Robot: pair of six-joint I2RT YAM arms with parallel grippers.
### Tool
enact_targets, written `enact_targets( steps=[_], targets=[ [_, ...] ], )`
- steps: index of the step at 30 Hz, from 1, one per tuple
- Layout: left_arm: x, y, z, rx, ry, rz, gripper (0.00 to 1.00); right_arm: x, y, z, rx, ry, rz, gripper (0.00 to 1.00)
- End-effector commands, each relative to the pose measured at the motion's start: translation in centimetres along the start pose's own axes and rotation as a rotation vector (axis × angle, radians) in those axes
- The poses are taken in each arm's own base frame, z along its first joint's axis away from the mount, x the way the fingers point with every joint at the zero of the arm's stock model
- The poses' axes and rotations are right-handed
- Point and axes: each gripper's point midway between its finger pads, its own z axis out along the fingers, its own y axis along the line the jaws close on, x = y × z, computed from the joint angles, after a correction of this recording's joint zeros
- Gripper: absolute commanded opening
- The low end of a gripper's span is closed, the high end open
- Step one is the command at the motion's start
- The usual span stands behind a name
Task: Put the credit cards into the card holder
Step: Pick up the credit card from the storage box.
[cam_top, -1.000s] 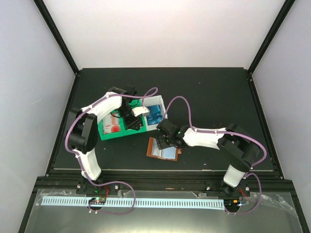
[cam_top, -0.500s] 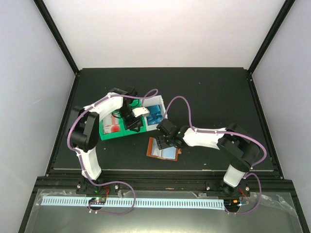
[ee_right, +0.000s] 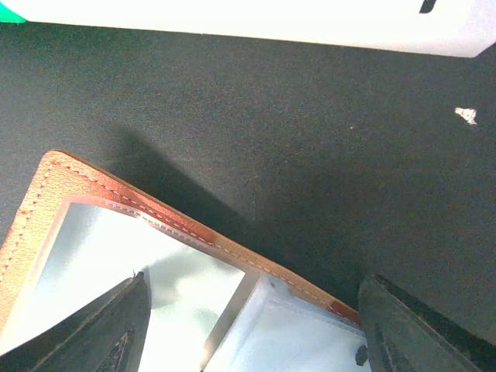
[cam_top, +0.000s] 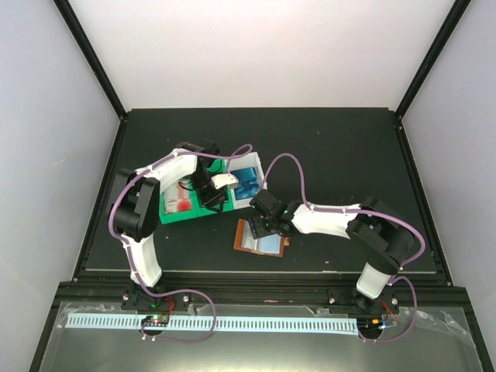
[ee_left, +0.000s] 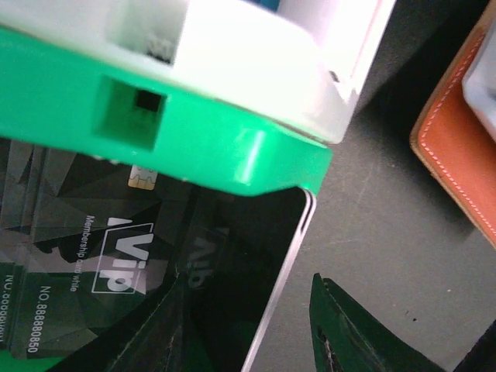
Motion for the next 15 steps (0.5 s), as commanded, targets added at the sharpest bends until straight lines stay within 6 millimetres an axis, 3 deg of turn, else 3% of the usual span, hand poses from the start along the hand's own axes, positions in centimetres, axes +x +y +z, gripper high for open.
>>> enact_targets(
  steps=[1, 9, 15],
  targets=[
    [-0.17, -1.55, -1.22, 0.039, -0.033, 0.035, 0.43, 6.59, -2.32, 2.15, 0.065, 0.231, 0.014, 0.75],
    [0.07, -1.69, -1.07, 0.049, -0.023, 0.039, 0.25, 6.74, -2.55, 2.05, 0.072, 0.23, 0.015, 0.75],
    [0.0, -1.74, -1.54, 0.041, -0.032, 0.044, 0.24, 6.54, -2.44, 2.01, 0.07, 0.227, 0.014, 0.75]
  ],
)
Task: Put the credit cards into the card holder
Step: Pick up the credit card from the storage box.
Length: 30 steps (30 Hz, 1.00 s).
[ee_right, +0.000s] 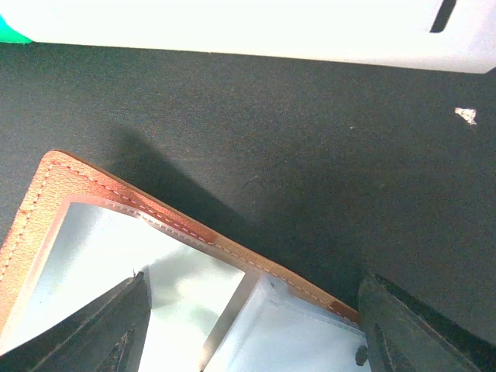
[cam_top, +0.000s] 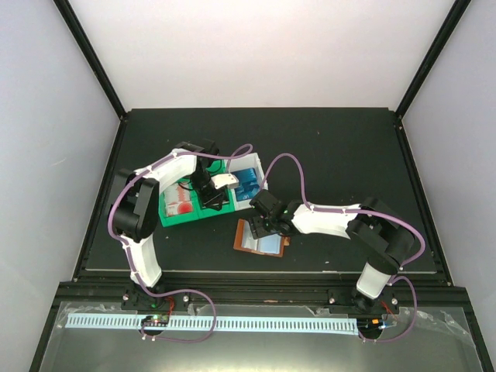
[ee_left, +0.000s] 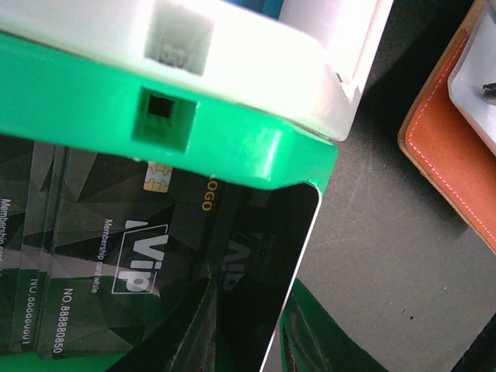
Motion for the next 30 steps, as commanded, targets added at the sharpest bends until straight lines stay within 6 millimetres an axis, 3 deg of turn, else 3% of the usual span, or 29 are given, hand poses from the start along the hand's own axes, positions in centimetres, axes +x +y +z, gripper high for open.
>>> enact_targets(
  steps=[1, 30],
  targets=[
    [0.1, -1.4, -1.3, 0.027, -0.019, 0.024, 0.24, 6.5, -2.4, 2.0, 0.069, 0.226, 0.014, 0.75],
    [0.2, -2.4, -2.7, 0.041, -0.059, 0.035, 0.21, 6.5, -2.5, 2.0, 0.074, 0.229, 0.011, 0.75]
  ],
)
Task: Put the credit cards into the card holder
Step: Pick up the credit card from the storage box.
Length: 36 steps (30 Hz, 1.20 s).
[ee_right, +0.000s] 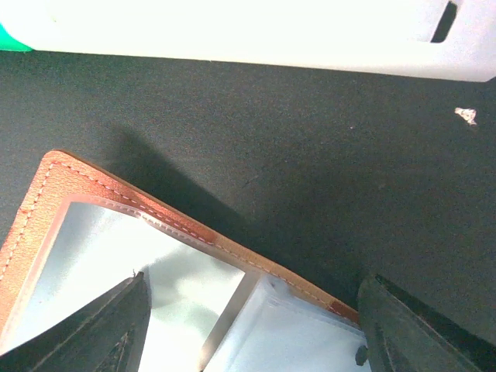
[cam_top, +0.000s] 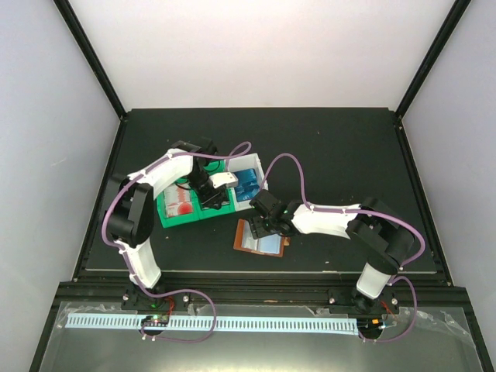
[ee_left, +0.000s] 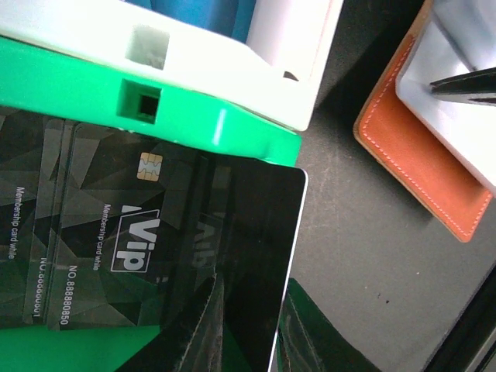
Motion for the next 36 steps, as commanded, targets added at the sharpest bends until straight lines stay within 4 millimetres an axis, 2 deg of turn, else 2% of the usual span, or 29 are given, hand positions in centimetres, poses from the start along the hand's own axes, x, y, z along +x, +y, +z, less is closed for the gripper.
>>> enact_targets(
  steps=[1, 5, 11, 17, 28, 33, 36],
  targets=[
    [0.2, -1.5, -1.4, 0.037, -0.034, 0.016, 0.21, 6.5, -2.4, 2.0, 0.072, 0.23, 0.012, 0.75],
    [0.1, -1.6, -1.4, 0.038, -0.038, 0.018, 0.2, 6.5, -2.5, 2.0, 0.074, 0.23, 0.012, 0.75],
    [0.1, -1.4, -1.5, 0.032, -0.043, 0.016, 0.12, 6.6, -2.6, 2.0, 0.077, 0.231, 0.014, 0.75],
    [-0.6, -1.1, -3.5, -0.044, -0.093, 0.035, 0.03, 6.5, -2.5, 1.9, 0.072, 0.23, 0.012, 0.75],
    [-3.1, -1.2, -11.2, -0.274, -0.315, 0.088, 0.02, 4.8, -2.1, 0.6, 0.082, 0.182, -0.001, 0.75],
    [-6.2, -3.4, -16.1, -0.274, -0.557, 0.025, 0.02, 3.4, -2.3, -0.6, 0.109, 0.136, 0.015, 0.75],
    [-8.2, -4.7, -19.1, -0.233, -0.767, -0.136, 0.02, 2.6, -2.3, -1.2, 0.119, 0.103, 0.039, 0.75]
  ],
)
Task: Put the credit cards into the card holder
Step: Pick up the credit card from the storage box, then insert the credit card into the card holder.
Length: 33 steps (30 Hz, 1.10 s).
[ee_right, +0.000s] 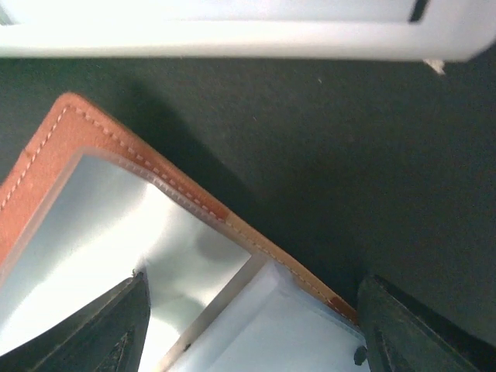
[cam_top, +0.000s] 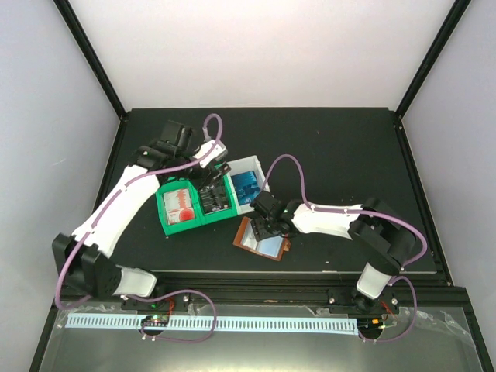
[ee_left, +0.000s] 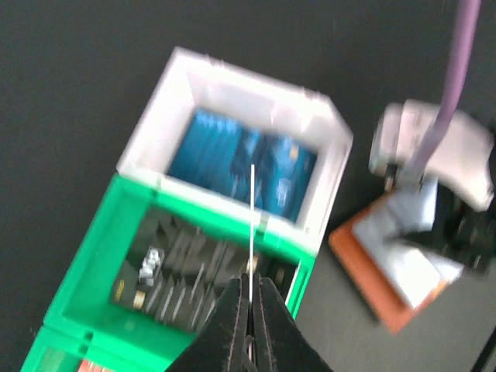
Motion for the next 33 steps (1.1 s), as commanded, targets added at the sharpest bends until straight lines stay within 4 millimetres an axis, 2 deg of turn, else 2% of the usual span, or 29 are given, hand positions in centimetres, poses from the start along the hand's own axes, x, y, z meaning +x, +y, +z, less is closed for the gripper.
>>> enact_targets(
  steps=[1, 4, 7, 12, 16, 20, 23, 26, 29, 30, 33],
  targets=[
    [-6.7, -1.3, -5.1, -0.006, -0.377, -0.248, 0.02, 1.8, -1.7, -0.7, 0.08, 0.063, 0.044, 0.75],
    [-6.7, -3.0, -6.3, 0.068, -0.54, -0.422, 0.02, 1.2, -1.6, -1.5, 0.079, 0.034, 0.069, 0.75],
    [-5.3, -5.9, -5.8, 0.211, -0.591, -0.512, 0.02, 0.6, -1.5, -2.4, 0.073, 0.01, 0.079, 0.76],
    [-2.2, -9.8, -2.3, 0.35, -0.47, -0.566, 0.02, -0.7, -1.5, -5.3, 0.061, -0.062, 0.118, 0.76],
    [-1.0, -12.6, 0.5, 0.413, -0.356, -0.545, 0.02, -0.6, -2.4, -7.5, 0.067, -0.102, 0.18, 0.77],
    [-0.3, -14.3, 3.5, 0.446, -0.252, -0.56, 0.02, 1.6, -2.9, -8.7, 0.036, -0.061, 0.226, 0.76],
    [1.1, -14.8, 6.2, 0.409, -0.162, -0.595, 0.02, 4.4, -3.7, -9.4, 0.042, 0.015, 0.235, 0.75],
    [1.9, -15.3, 8.0, 0.372, -0.134, -0.586, 0.02, 7.1, -3.9, -10.1, 0.019, 0.064, 0.222, 0.73],
    [1.9, -14.8, 8.9, 0.311, -0.149, -0.572, 0.01, 9.1, -2.9, -10.4, -0.082, 0.112, 0.2, 0.68],
    [2.3, -14.6, 9.8, 0.292, -0.126, -0.576, 0.01, 9.6, -2.4, -10.4, -0.127, 0.126, 0.194, 0.65],
    [2.7, -14.4, 10.8, 0.27, -0.113, -0.581, 0.02, 11.0, -1.3, -9.7, -0.215, 0.166, 0.192, 0.56]
  ],
)
